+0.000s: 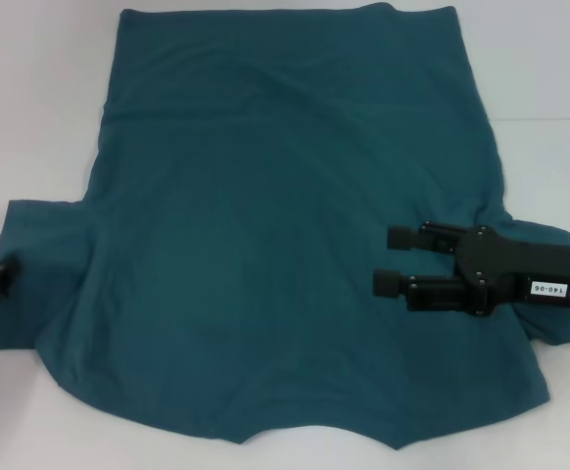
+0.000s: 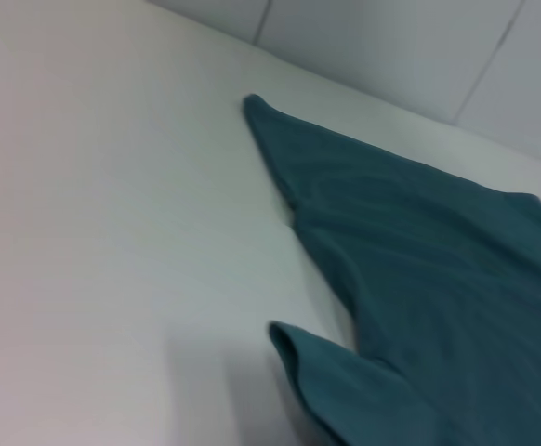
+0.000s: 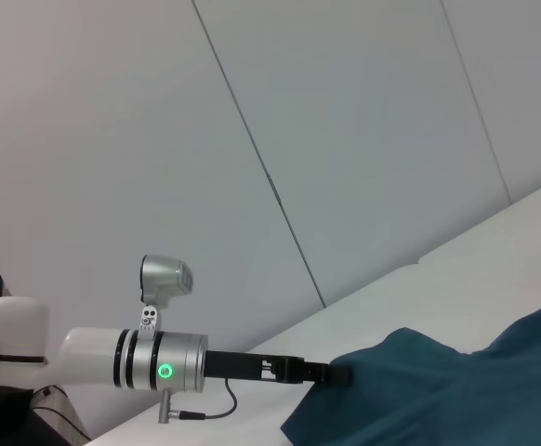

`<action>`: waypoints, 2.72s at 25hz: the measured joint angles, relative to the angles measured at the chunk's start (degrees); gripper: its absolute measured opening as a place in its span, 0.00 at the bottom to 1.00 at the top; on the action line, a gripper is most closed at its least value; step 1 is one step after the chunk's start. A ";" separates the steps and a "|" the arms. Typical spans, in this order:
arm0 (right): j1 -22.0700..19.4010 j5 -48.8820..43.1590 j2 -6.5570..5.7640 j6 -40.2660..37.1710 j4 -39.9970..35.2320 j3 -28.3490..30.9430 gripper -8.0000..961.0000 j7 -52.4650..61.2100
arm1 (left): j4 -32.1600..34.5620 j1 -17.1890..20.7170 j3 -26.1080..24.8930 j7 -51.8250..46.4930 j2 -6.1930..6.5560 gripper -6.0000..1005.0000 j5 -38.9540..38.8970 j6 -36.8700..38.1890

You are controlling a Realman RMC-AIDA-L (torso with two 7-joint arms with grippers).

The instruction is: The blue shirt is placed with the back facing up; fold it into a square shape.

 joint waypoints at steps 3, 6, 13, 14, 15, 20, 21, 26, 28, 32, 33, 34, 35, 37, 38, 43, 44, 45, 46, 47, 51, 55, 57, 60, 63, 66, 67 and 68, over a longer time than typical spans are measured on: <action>0.00 0.23 0.00 0.20 0.92 0.00 0.96 -0.82 | 0.83 0.32 -0.17 -0.23 0.32 0.03 0.14 -0.96; 0.09 0.33 0.00 0.24 1.65 0.00 0.96 -1.34 | 1.84 0.49 -0.18 -0.98 0.67 0.03 1.00 -1.35; 0.19 0.36 0.00 0.30 2.14 0.00 0.96 -1.35 | 2.26 -0.13 0.24 -1.45 1.04 0.03 2.34 -1.17; 0.16 0.36 0.00 0.30 2.14 0.00 0.96 -1.35 | 2.20 -0.22 0.29 -1.46 1.03 0.03 2.35 -1.06; 0.15 0.36 0.00 0.30 2.14 0.00 0.96 -1.35 | 2.11 -0.34 0.34 -1.47 1.03 0.03 2.35 -0.86; 0.04 0.36 0.00 0.30 2.12 -0.01 0.96 -1.39 | 2.15 -0.82 0.37 -3.12 0.95 0.03 2.26 2.45; 0.02 0.36 0.00 0.30 2.11 -0.05 0.96 -1.40 | 2.22 -0.89 0.37 -3.52 0.99 0.03 2.22 3.23; -0.01 0.34 0.00 0.29 2.10 -0.32 0.96 -1.40 | 2.80 -1.64 0.14 -5.87 1.67 0.03 1.62 11.35; 0.00 0.31 0.00 0.29 2.10 -0.35 0.96 -1.41 | 2.76 -2.20 0.01 -6.53 1.86 0.03 1.27 13.86; -0.04 0.21 0.00 0.29 2.10 -0.26 0.96 -1.82 | 1.79 -3.62 0.38 -7.95 1.82 0.04 0.94 16.59; -0.09 0.19 0.00 0.29 2.10 -0.24 0.96 -2.01 | 1.29 -3.95 0.35 -8.10 1.77 0.04 0.93 16.68; -0.11 0.17 0.00 0.29 2.10 -0.22 0.96 -2.15 | 0.36 -4.46 0.33 -8.28 1.62 0.04 0.93 16.73; -0.14 0.14 0.00 0.29 2.10 -0.19 0.96 -2.25 | -0.60 -4.97 0.26 -8.41 1.57 0.04 0.92 16.80; -0.15 0.06 0.00 0.29 2.10 -0.11 0.96 -2.33 | -2.33 -5.92 0.18 -8.71 1.43 0.04 0.89 17.04; -0.16 0.04 0.00 0.29 2.10 -0.09 0.96 -2.37 | -3.04 -6.32 0.11 -8.85 1.28 0.04 0.72 17.10; -0.17 0.09 -0.06 0.29 2.10 -0.03 0.96 -2.86 | -6.30 -7.14 -0.08 -8.74 0.13 0.14 -2.90 16.84; -0.17 0.11 -0.08 0.29 2.10 -0.01 0.96 -2.87 | -6.75 -7.15 -0.05 -8.64 -0.05 0.17 -3.74 16.89; -0.17 0.14 -0.12 0.29 2.10 0.00 0.96 -2.88 | -7.04 -7.16 0.06 -8.58 -0.18 0.19 -4.40 17.07; -0.19 0.19 -0.17 0.29 2.10 0.00 0.96 -2.88 | -7.20 -7.15 0.12 -8.56 -0.26 0.24 -4.72 17.29; -0.21 0.23 -0.22 0.29 2.10 0.07 0.96 -2.89 | -7.20 -7.15 0.12 -8.56 -0.26 0.29 -4.72 17.29; -0.26 0.31 -0.32 0.29 2.10 0.63 0.96 -2.90 | -7.13 -6.85 0.23 -7.76 -0.38 0.47 -5.84 18.72; -0.39 0.34 -0.39 0.34 2.19 1.96 0.96 -2.55 | -6.99 -6.73 -0.04 -5.08 -0.38 0.66 -6.99 21.11; -0.61 0.35 -0.50 0.75 2.23 2.95 0.96 -1.67 | -7.09 -6.71 -0.04 -1.93 -0.44 0.76 -8.16 23.19; -1.04 0.30 -0.98 2.38 2.28 4.46 0.96 0.96 | -7.27 -6.60 0.29 3.56 -0.78 0.81 -9.21 25.87; -1.55 0.04 -2.04 4.25 2.28 4.89 0.96 4.78 | -8.47 -6.83 0.92 8.54 -0.92 0.81 -9.34 27.49; -1.88 -0.04 -3.07 4.99 2.23 4.82 0.96 7.99 | -9.84 -7.20 2.57 14.76 -0.97 0.81 -9.27 28.99; -1.99 -0.07 -3.44 5.27 2.10 4.77 0.96 9.22 | -10.17 -7.27 4.50 17.59 -0.98 0.81 -9.18 29.51; -2.08 -0.21 -3.82 5.70 1.96 4.65 0.96 10.49 | -10.33 -7.33 5.82 19.14 -1.01 0.81 -9.16 29.76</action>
